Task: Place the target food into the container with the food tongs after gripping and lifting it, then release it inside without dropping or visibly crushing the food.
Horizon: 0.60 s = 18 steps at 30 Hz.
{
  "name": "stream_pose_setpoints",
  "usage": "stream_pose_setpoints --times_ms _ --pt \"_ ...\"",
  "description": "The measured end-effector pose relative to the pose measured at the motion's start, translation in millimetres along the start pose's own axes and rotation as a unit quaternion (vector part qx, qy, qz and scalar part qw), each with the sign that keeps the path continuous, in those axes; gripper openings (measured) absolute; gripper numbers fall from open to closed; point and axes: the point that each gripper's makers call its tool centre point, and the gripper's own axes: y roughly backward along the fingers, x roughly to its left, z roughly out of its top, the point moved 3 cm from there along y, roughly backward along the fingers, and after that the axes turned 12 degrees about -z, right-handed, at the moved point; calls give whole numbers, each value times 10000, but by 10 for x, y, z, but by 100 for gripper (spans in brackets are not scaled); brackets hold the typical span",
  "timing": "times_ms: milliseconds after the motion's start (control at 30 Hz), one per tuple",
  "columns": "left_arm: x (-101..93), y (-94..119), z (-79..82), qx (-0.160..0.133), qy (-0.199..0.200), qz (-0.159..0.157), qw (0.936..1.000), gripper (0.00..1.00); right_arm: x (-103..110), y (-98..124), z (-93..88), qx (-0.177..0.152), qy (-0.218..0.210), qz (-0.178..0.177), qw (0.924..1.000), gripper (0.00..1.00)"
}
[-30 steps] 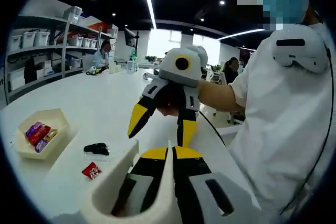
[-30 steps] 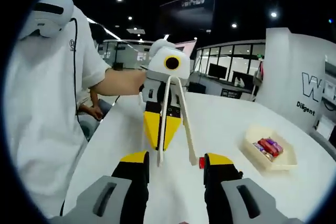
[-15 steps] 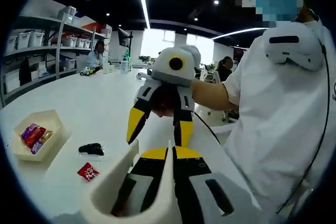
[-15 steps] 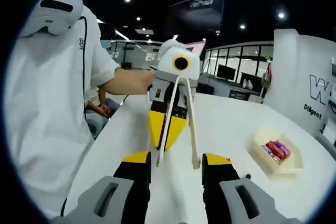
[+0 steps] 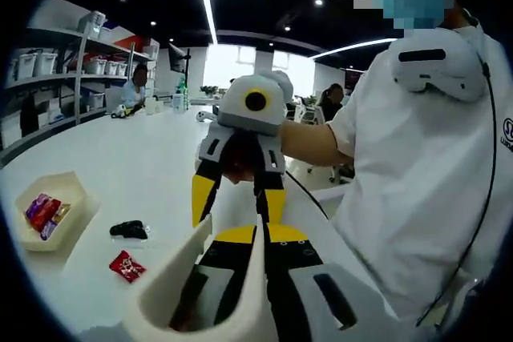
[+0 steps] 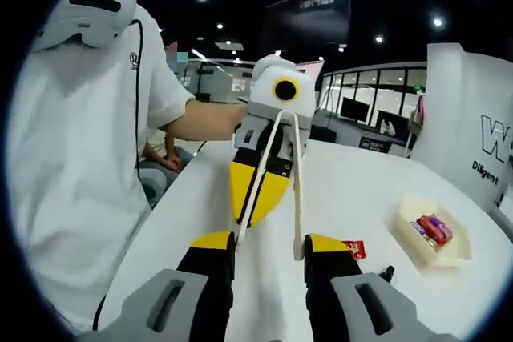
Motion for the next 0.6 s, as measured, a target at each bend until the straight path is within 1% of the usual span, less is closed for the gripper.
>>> stream_pose_setpoints --times_ms 133,200,267,333,400,467,600 --pt "6 7 -15 20 53 10 10000 1 11 -6 -16 -33 36 3 10000 27" --pt "34 27 -15 -5 179 80 9998 1 -8 -4 -15 -85 45 -51 9999 26" --pt "49 39 -17 -12 216 112 9997 2 -21 0 -16 -120 29 -73 9999 25" --pt "72 61 -30 42 228 213 9995 3 -40 9 -16 -140 13 -112 9998 25" --pt "84 81 -42 83 291 283 9991 6 -53 24 -13 -173 -12 -139 9998 24" --pt "91 108 -36 41 399 351 9986 11 -71 41 -14 -206 -46 -180 9996 24" --pt "70 95 -36 91 414 375 9984 13 -59 42 -16 -234 -87 -175 9995 24"
